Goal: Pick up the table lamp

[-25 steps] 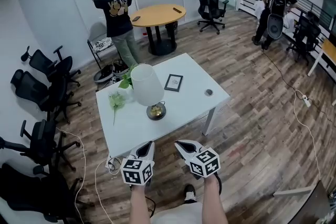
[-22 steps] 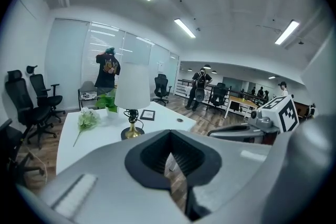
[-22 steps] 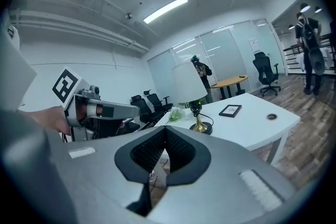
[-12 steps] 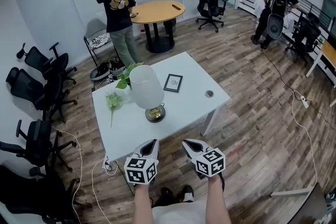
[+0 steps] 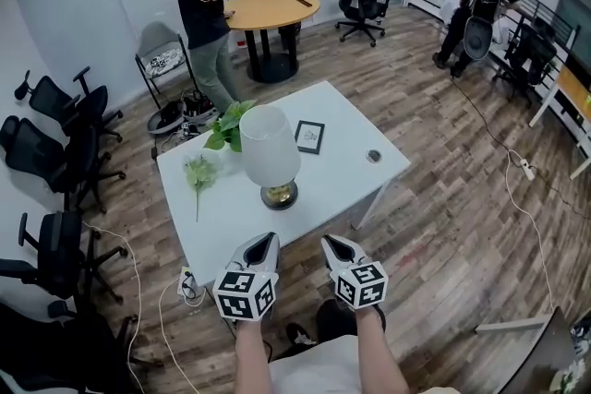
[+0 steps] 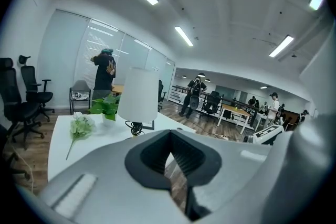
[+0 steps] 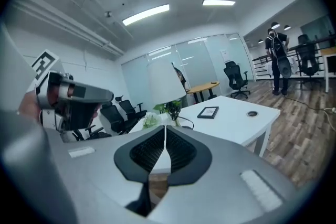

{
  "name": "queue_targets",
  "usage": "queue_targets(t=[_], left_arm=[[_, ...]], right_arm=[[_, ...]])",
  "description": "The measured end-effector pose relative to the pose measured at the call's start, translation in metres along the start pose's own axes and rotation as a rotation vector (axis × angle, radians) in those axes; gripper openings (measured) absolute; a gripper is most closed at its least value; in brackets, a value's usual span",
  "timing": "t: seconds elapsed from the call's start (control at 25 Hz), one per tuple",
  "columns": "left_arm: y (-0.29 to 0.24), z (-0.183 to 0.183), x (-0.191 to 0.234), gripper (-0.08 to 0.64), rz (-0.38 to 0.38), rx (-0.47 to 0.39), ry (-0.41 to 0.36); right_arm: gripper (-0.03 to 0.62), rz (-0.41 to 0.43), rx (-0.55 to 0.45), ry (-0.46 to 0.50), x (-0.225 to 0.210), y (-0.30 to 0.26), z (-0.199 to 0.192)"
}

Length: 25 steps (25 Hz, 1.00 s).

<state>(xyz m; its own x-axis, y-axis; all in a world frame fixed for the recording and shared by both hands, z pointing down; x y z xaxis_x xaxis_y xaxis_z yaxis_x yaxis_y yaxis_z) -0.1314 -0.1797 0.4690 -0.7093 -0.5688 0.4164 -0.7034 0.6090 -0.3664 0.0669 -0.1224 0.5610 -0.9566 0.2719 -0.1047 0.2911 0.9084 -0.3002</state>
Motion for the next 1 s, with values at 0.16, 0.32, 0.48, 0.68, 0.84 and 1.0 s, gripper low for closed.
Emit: queue_targets(t=[0.16, 0.32, 0.48, 0.68, 0.84, 1.0], left_arm=[[-0.01, 0.005, 0.014, 0.0, 0.005, 0.0, 0.009], [-0.034, 0.03, 0.031, 0.0, 0.017, 0.007, -0.006], [-0.055, 0.059, 0.041, 0.0, 0.015, -0.029, -0.015], [-0.081, 0.072, 0.055, 0.0, 0.019, -0.047, -0.002], [-0.091, 0.08, 0.055, 0.0, 0.026, -0.065, -0.013], [-0.099, 0.08, 0.05, 0.0, 0.031, -0.073, -0.009]], right_arm=[[0.026, 0.044, -0.004, -0.016, -0.002, -0.022, -0.014], [0.026, 0.118, -0.051, -0.015, -0.009, -0.061, -0.011], [0.054, 0.081, 0.021, 0.061, -0.024, -0.106, -0.006], [0.107, 0.059, 0.104, 0.084, -0.043, -0.157, -0.015], [0.132, 0.048, 0.113, 0.111, -0.051, -0.188, -0.013], [0.15, 0.093, 0.137, 0.15, -0.053, -0.215, -0.016]])
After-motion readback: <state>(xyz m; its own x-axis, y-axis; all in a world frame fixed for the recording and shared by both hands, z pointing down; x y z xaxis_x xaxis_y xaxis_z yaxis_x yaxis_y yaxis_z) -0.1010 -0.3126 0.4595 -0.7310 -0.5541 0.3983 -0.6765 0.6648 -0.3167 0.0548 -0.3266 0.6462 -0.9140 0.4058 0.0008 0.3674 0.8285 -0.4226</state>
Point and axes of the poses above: the fingertips, and each gripper's own axes: y backward along the fingers, x to its left, z out of its top, the point moved 9 cm from there along y, backward along the fingers, and after that the axes turned 13 degrees about y, right-handed, at the moved point
